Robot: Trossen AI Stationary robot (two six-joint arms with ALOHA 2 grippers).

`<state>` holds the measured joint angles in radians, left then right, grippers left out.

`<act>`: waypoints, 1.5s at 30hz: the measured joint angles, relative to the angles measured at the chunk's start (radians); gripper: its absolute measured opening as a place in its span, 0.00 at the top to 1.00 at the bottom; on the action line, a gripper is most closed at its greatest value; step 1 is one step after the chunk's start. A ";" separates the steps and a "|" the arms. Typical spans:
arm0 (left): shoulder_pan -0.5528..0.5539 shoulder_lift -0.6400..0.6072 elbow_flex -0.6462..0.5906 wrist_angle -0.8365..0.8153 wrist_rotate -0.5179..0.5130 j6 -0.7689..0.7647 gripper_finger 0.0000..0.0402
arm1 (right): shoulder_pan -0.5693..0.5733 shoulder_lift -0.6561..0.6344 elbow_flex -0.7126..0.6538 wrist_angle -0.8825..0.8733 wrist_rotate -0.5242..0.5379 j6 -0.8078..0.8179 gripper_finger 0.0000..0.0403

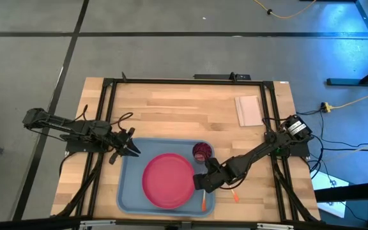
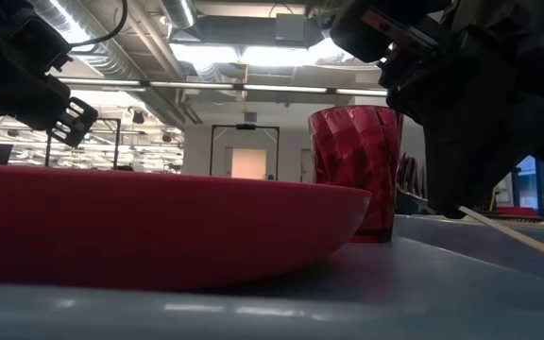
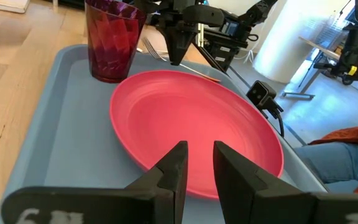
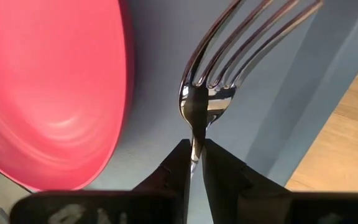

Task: Pick and place plate/cup/fork/spoon on tray
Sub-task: Put the orange fork on the blue serving tray to the right of the pink plate

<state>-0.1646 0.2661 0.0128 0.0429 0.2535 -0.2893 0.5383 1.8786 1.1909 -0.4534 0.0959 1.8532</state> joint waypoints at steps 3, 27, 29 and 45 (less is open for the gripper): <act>0.000 0.000 0.000 0.000 0.000 0.000 0.83 | -0.005 0.000 0.000 0.000 -0.004 -0.003 0.89; 0.000 0.000 0.000 -0.009 -0.092 0.010 0.83 | -0.015 0.000 0.000 -0.018 0.015 -0.052 0.89; 0.000 0.000 0.000 -0.009 -0.095 0.010 0.83 | -0.015 0.000 0.000 -0.005 0.014 -0.052 0.89; 0.000 0.000 0.000 -0.005 -0.095 0.010 0.83 | -0.015 0.000 0.000 0.012 0.015 -0.049 0.89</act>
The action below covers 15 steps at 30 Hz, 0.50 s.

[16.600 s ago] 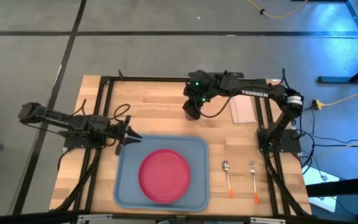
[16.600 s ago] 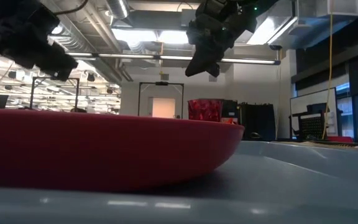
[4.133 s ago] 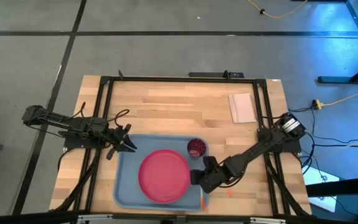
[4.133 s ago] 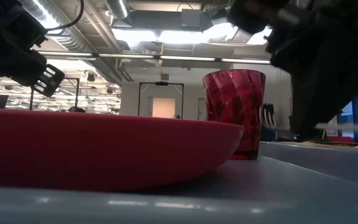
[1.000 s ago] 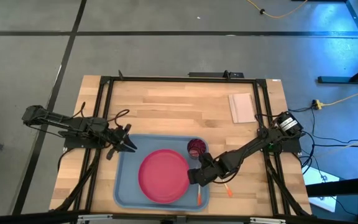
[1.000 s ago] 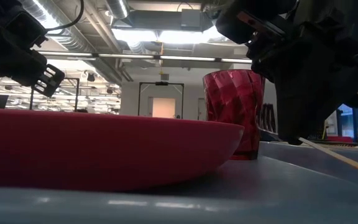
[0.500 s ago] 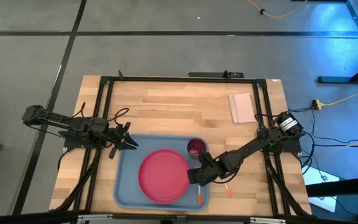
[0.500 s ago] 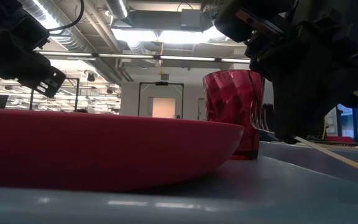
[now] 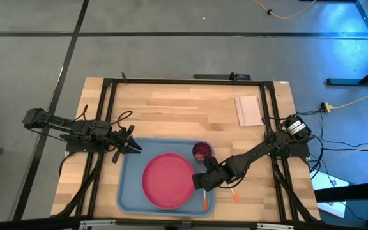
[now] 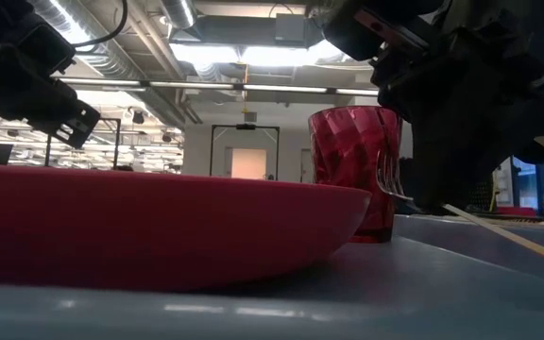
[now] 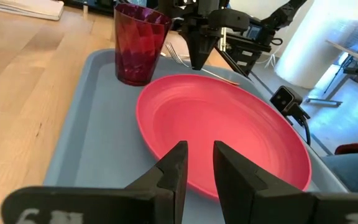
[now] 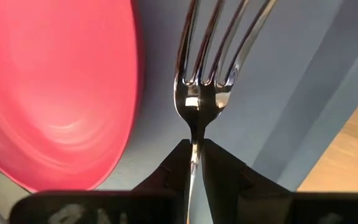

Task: Pick and place plate/cup/fork/spoon on tray
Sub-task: Put the orange fork on the blue serving tray to the right of the pink plate

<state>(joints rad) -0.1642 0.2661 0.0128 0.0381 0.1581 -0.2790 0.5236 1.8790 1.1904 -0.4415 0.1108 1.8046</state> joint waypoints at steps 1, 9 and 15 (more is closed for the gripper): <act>0.000 0.000 0.000 0.001 0.000 0.000 0.83 | 0.000 0.000 0.000 0.000 0.000 0.000 0.89; 0.000 0.000 0.000 0.001 0.000 0.000 0.83 | 0.000 0.000 0.000 0.055 0.005 0.010 0.89; 0.000 0.000 0.000 0.001 0.000 0.000 0.83 | -0.002 0.000 0.000 0.118 0.031 -0.042 0.89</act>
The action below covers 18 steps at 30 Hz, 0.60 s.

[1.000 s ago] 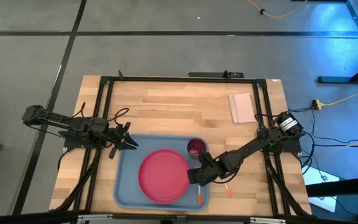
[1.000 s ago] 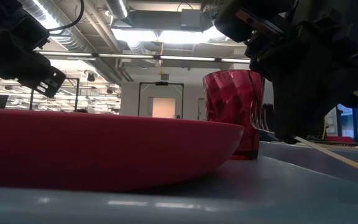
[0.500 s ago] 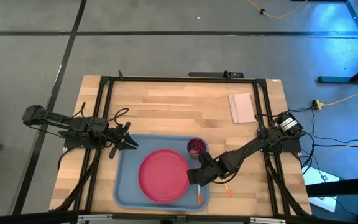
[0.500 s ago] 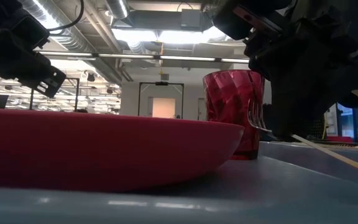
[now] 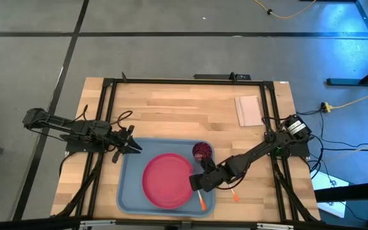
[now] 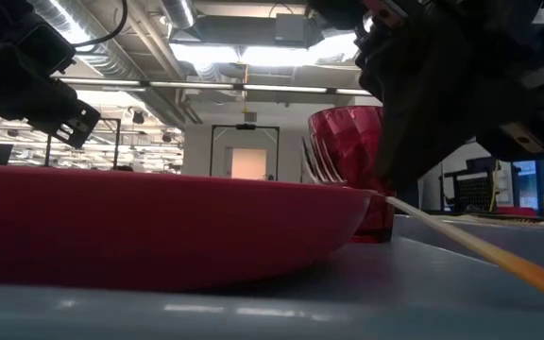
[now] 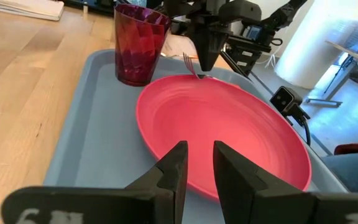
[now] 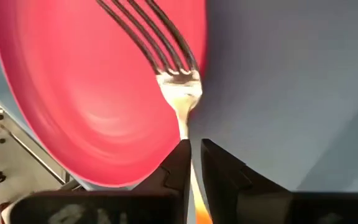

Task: Pick and place plate/cup/fork/spoon on tray
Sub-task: Put the orange fork on the blue serving tray to the right of the pink plate

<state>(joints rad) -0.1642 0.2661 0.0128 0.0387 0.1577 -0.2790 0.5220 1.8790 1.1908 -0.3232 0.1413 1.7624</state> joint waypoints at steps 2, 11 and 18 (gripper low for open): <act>0.000 0.000 0.000 0.000 0.000 0.000 0.83 | 0.000 0.000 0.000 -0.007 -0.001 0.014 0.89; 0.000 0.000 0.000 -0.001 0.000 0.000 0.83 | 0.000 0.000 0.000 -0.010 -0.003 0.016 0.89; 0.000 0.000 0.000 -0.001 0.000 0.000 0.83 | 0.000 0.000 0.000 -0.008 -0.039 0.017 0.89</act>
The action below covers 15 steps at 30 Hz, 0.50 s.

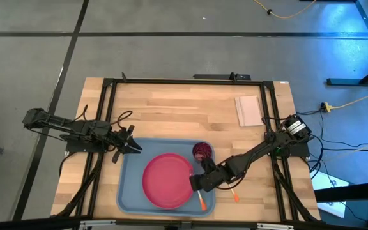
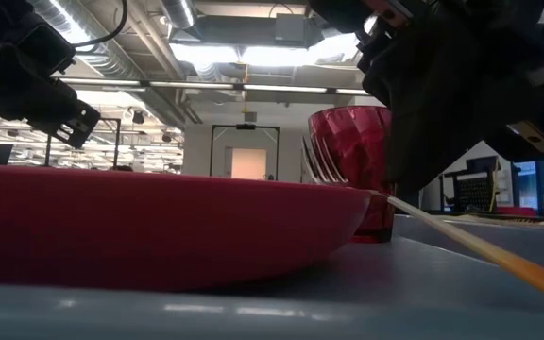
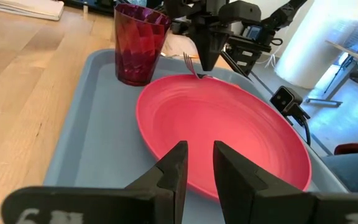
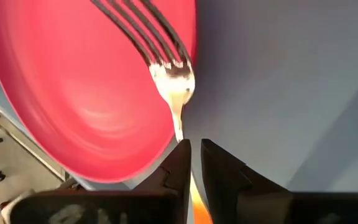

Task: Pick and place plate/cup/fork/spoon on tray
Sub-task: Put the orange fork on the blue serving tray to the right of the pink plate

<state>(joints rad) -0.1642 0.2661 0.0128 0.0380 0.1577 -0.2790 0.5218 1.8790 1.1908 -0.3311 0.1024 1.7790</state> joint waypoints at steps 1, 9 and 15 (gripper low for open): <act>0.000 0.000 0.000 0.000 0.000 0.000 0.83 | 0.000 0.000 0.000 0.003 -0.009 0.000 0.89; 0.000 0.000 0.000 0.000 0.000 0.000 0.83 | 0.000 0.000 0.000 0.021 -0.018 -0.008 0.89; 0.000 0.000 0.000 0.000 0.000 0.000 0.83 | 0.007 0.001 0.000 0.117 0.140 -0.137 0.89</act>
<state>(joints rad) -0.1643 0.2661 0.0128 0.0376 0.1580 -0.2790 0.5291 1.8797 1.1908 -0.2136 0.2423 1.6423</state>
